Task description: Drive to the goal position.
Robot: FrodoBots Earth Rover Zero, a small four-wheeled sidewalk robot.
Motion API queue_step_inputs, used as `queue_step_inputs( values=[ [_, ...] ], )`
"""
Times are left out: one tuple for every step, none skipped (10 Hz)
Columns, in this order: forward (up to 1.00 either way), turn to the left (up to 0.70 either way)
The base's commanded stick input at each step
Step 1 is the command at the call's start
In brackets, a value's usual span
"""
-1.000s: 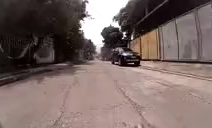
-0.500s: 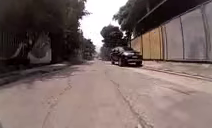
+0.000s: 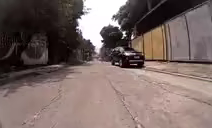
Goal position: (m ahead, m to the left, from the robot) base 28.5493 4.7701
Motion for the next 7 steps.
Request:
queue_step_inputs(
  values=[
    [1.0,0.03],
    [1.0,0.03],
    [1.0,0.03],
    [1.0,0.03],
    [1.0,0.03],
    [1.0,0.03],
    [1.0,0.03]
  ],
)
